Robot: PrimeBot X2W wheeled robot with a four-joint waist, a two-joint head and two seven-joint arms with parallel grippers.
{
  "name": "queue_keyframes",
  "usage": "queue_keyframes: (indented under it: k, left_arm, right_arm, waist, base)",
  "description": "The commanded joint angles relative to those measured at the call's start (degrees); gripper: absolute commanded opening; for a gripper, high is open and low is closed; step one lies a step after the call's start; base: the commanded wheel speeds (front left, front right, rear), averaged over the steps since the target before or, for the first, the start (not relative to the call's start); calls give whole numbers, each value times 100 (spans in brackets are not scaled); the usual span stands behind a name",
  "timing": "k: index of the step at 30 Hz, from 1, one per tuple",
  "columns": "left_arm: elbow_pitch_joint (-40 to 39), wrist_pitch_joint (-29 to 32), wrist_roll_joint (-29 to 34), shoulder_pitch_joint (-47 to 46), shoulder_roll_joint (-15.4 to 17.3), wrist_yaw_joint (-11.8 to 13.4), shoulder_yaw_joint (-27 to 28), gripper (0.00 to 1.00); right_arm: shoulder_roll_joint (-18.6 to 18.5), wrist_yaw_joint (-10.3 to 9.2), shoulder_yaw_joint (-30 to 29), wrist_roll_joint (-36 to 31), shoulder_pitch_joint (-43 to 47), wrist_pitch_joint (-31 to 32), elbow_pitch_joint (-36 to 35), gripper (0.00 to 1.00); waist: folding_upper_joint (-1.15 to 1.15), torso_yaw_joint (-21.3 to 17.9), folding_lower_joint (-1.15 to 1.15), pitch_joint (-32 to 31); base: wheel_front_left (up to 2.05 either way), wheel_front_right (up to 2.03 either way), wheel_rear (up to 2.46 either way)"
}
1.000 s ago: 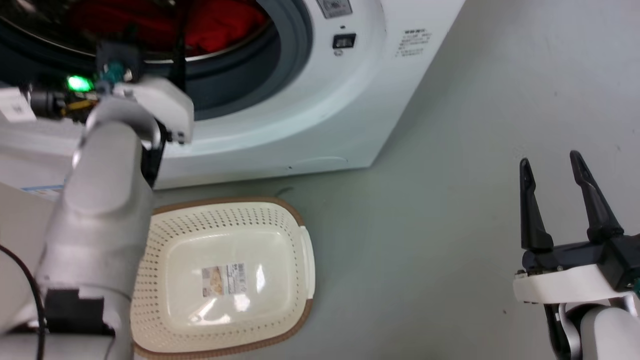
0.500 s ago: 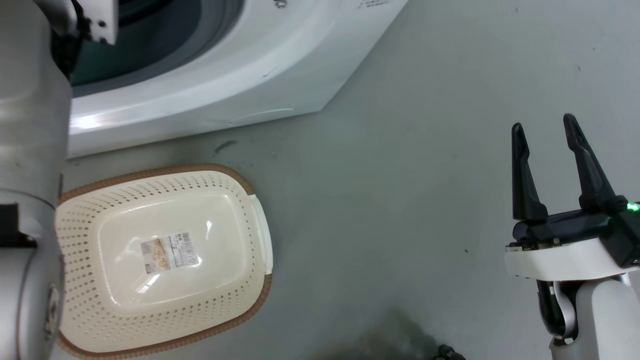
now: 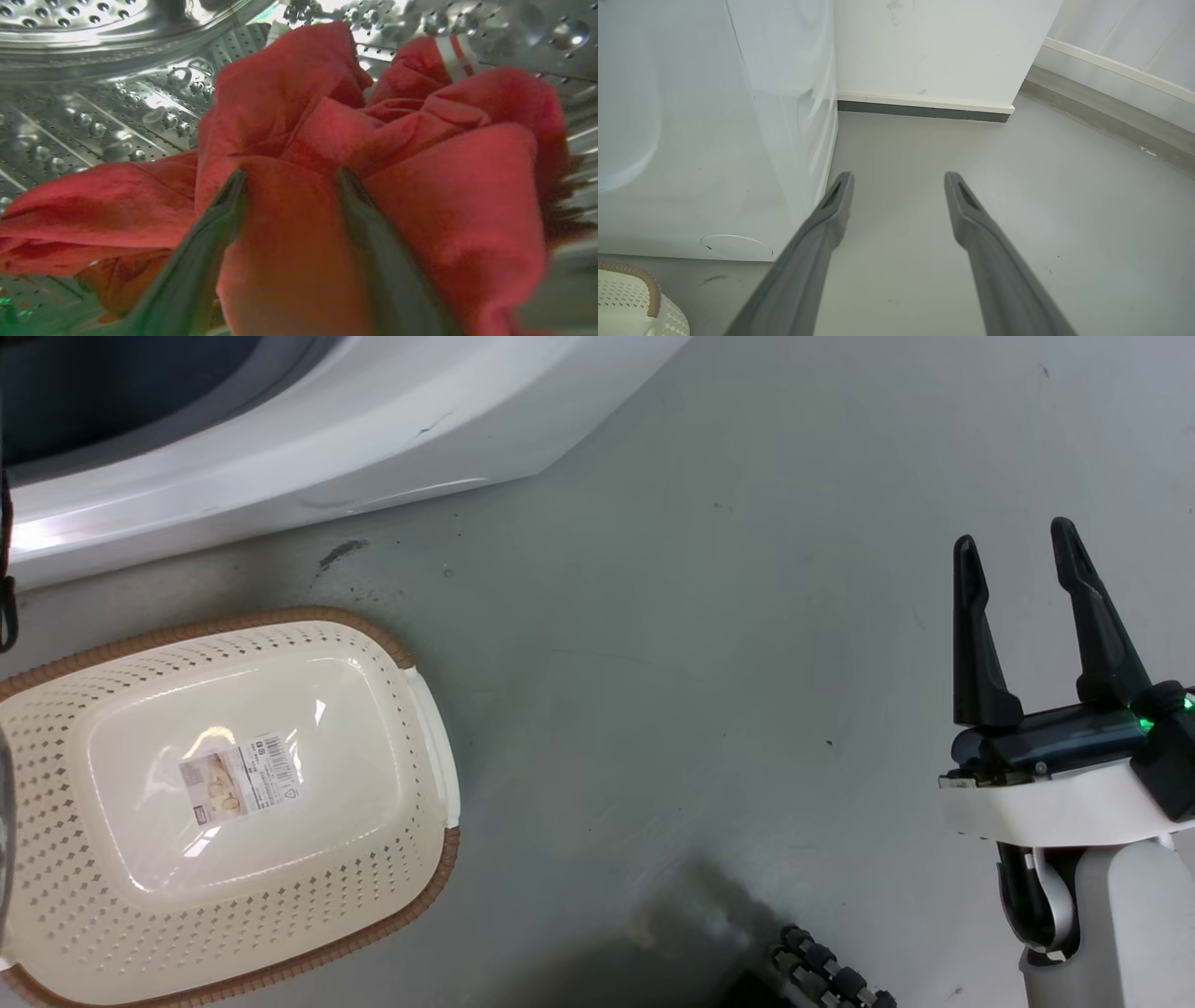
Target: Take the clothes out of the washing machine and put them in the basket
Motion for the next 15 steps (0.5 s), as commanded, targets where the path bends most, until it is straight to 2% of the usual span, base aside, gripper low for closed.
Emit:
queue_keyframes:
  k: [1, 9, 10, 11, 12, 15]
  left_arm:
    - [21, 31, -34, -44, 8, 1, -32, 100]
    - [79, 391, -391, -40, -4, -4, -362, 100]
    - [86, 456, -445, -10, -28, -5, -428, 85]
    - [63, 459, -484, -4, -26, -6, -486, 32]
    - [23, 426, -531, 1, -14, -6, -530, 0]
    - [-88, 419, -678, 39, 17, -4, -717, 0]
  right_arm:
    - [11, -4, 3, 16, -84, -12, -15, 100]
    - [11, -4, -8, 25, -141, -13, -41, 100]
    - [11, -4, -11, 21, -145, -12, -49, 100]
    - [11, -4, -17, 14, -145, -12, -57, 100]
    - [11, -4, -18, 8, -144, -12, -63, 100]
    - [11, -4, -21, -1, -126, -13, -56, 100]
  waist:
    - [0, -11, -1, 20]
    - [0, -12, -1, 92]
    - [0, -10, -1, 93]
    - [0, -7, -1, 96]
    - [0, -4, -1, 96]
    - [0, 11, -1, 58]
  base:
    - [0, 0, 0]
    - [0, 0, 0]
    - [0, 0, 0]
    - [0, 0, 0]
    - [0, 0, 0]
    - [0, 0, 0]
